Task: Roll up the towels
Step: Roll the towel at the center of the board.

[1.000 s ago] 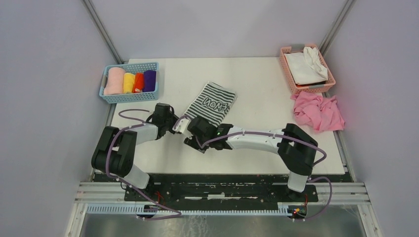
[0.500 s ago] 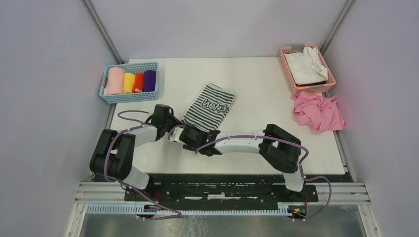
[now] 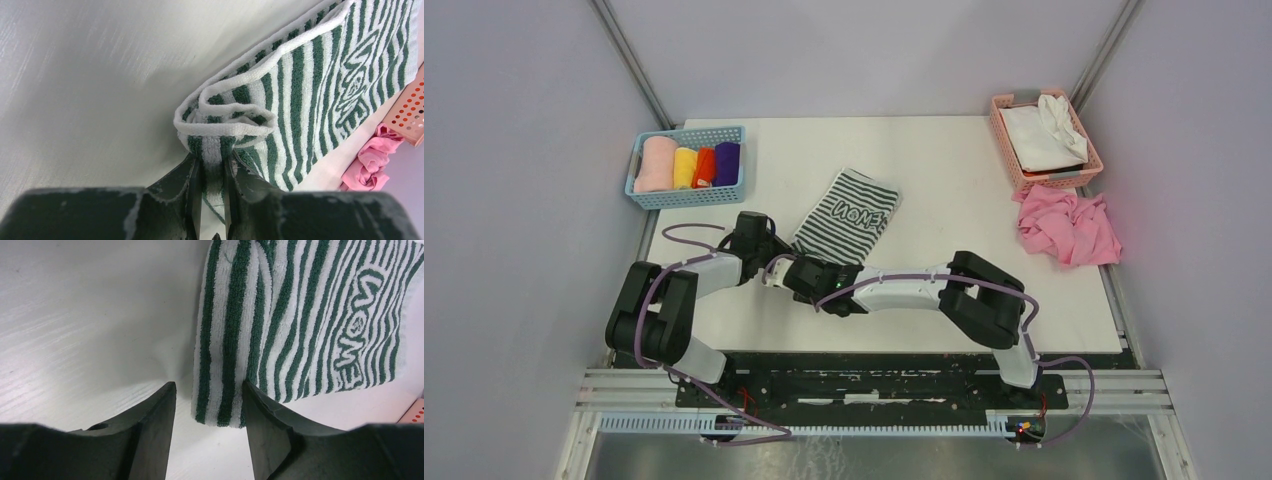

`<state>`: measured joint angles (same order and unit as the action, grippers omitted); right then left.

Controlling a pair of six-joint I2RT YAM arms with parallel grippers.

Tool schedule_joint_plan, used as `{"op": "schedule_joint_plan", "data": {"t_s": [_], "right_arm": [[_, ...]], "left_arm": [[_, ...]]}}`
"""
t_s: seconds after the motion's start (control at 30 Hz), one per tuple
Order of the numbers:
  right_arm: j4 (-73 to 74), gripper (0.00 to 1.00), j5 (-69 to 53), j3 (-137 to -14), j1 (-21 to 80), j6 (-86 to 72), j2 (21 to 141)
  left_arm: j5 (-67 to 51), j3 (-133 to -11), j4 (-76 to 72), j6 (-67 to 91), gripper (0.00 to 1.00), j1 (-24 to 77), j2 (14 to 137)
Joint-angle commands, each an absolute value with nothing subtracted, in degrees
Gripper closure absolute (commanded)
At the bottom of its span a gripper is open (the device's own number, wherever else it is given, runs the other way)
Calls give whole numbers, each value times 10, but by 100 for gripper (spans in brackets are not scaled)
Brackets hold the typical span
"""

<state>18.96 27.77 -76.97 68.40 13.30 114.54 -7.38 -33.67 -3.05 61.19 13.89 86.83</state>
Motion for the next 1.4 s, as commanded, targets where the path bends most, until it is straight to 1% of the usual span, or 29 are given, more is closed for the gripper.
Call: {"op": "schedule_joint_plan", "data": {"t_s": [0.0, 0.23, 0.37, 0.43, 0.5, 0.57, 0.63, 0.73, 0.77, 0.83, 0.9, 0.97, 1.03, 1.1, 1.2, 1.37], "right_arm": [[194, 40, 299, -800, 682, 130, 1171], [213, 40, 294, -800, 654, 107, 1199], [231, 42, 263, -795, 639, 93, 1205], [242, 45, 253, -795, 634, 87, 1212], [258, 53, 242, -793, 630, 80, 1219], [269, 64, 220, -787, 630, 72, 1217], [283, 74, 173, -778, 630, 62, 1204], [294, 94, 80, -760, 625, 43, 1164], [298, 99, 40, -756, 621, 37, 1150], [301, 100, -44, -749, 608, 20, 1125], [304, 100, -138, -749, 592, 4, 1108], [296, 99, -234, -748, 574, -20, 1097], [283, 100, -309, -749, 550, -51, 1095], [265, 100, -375, -749, 517, -87, 1101], [228, 99, -469, -748, 475, -148, 1124], [133, 99, -585, -739, 432, -247, 1179]], "left_arm": [[-43, -318, 46, 581, 75, 142, 877], [-35, -318, 51, 577, 75, 141, 875], [-33, -320, 51, 576, 75, 142, 879], [-32, -321, 51, 574, 75, 142, 883], [-33, -322, 52, 574, 75, 142, 883], [-31, -324, 57, 574, 74, 141, 879], [-28, -324, 65, 573, 73, 141, 869], [-22, -323, 83, 568, 70, 142, 836], [-20, -321, 93, 567, 68, 142, 821], [-15, -318, 114, 565, 65, 142, 787], [-11, -312, 134, 564, 59, 142, 748], [-7, -310, 160, 563, 52, 142, 706], [-1, -313, 187, 557, 43, 142, 655], [4, -316, 213, 554, 36, 142, 615], [-10, -312, 232, 553, 31, 142, 565], [-54, -289, 230, 560, 25, 141, 516]]}}
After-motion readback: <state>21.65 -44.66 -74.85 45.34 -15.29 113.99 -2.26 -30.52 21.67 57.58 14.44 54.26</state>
